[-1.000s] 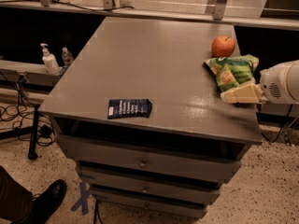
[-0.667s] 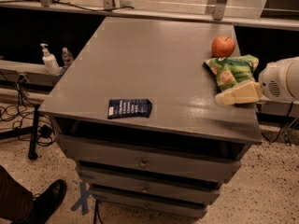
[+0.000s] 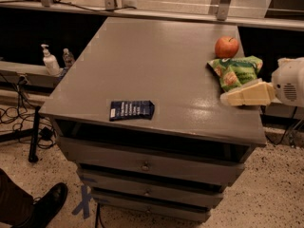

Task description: Move green rice chip bag near apple

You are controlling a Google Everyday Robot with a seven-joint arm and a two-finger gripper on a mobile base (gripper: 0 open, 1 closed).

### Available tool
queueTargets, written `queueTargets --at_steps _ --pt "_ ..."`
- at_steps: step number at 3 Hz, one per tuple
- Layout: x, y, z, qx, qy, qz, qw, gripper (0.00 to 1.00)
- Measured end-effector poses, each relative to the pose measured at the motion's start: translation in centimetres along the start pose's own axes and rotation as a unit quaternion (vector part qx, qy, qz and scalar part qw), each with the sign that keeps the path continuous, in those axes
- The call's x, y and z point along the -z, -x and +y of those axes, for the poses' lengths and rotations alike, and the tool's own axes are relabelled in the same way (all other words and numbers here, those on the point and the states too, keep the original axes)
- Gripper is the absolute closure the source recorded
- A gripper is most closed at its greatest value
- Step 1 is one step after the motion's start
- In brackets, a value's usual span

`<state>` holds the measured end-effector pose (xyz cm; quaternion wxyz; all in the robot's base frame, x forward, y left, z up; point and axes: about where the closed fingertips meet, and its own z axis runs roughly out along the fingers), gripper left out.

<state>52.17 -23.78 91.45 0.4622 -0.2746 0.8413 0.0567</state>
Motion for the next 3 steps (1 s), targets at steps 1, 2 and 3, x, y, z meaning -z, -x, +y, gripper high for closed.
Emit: queueTargets --at_steps 1,2,3 --pt "4.2 0.6 0.0 -0.004 -0.001 -0.047 0.9989 0.0" --pt "5.3 0.9 -0.2 0.005 -0.006 -0.063 0.998 0.0" --pt "5.3 0.9 -0.2 0.005 -0.006 -0.063 0.998 0.0"
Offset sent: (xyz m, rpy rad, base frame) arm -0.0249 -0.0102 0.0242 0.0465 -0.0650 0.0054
